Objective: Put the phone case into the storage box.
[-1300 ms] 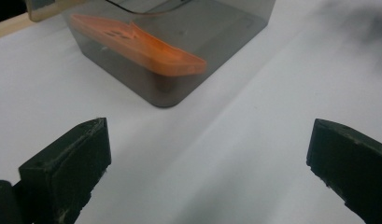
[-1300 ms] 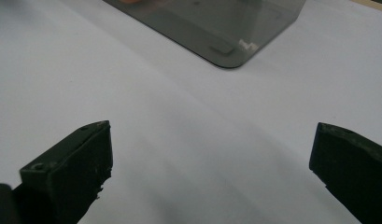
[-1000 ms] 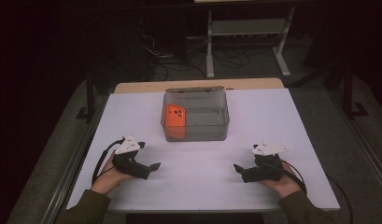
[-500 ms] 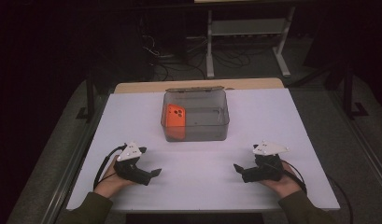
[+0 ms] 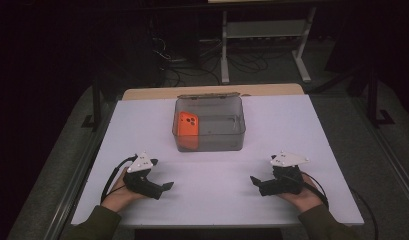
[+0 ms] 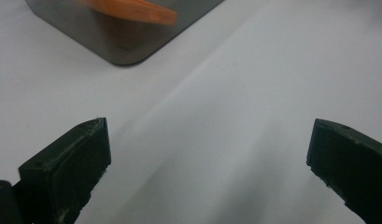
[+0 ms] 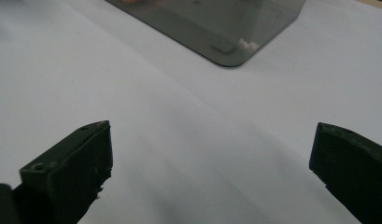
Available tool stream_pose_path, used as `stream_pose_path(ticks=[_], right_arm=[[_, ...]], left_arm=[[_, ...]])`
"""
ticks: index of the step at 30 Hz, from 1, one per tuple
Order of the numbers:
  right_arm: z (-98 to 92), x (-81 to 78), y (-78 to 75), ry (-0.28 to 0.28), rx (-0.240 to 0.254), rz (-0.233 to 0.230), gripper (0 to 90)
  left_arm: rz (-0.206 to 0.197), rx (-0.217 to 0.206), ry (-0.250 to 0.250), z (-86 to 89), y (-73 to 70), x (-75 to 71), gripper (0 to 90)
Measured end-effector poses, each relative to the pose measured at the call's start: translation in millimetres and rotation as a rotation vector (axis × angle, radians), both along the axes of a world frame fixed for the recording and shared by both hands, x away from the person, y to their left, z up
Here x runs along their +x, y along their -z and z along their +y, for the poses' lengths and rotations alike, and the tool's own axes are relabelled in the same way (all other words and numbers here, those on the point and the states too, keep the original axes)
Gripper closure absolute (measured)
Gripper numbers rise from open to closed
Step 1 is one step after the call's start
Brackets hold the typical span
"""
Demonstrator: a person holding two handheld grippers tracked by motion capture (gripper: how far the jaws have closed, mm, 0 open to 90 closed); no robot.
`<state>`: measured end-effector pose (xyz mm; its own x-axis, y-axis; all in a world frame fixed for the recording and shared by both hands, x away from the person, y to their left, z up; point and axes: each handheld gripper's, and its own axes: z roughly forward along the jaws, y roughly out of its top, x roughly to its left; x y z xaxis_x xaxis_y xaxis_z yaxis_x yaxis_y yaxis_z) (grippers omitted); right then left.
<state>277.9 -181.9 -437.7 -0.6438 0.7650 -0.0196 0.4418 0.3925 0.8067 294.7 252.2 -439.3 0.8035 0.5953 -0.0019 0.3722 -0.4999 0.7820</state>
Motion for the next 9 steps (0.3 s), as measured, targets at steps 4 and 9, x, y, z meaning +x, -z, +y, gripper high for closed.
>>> stream_pose_path(ticks=[4,9], right_arm=[[0.0,-1.0,-0.1,0.001,-0.001,-0.001,0.0],[-1.0,-0.9,0.2,0.005,-0.003,0.001,0.0]], left_arm=[[0.002,0.005,0.003,-2.3,-0.5,-0.3,0.0],[0.013,0.015,0.004,-3.0,1.5,1.2,0.0]])
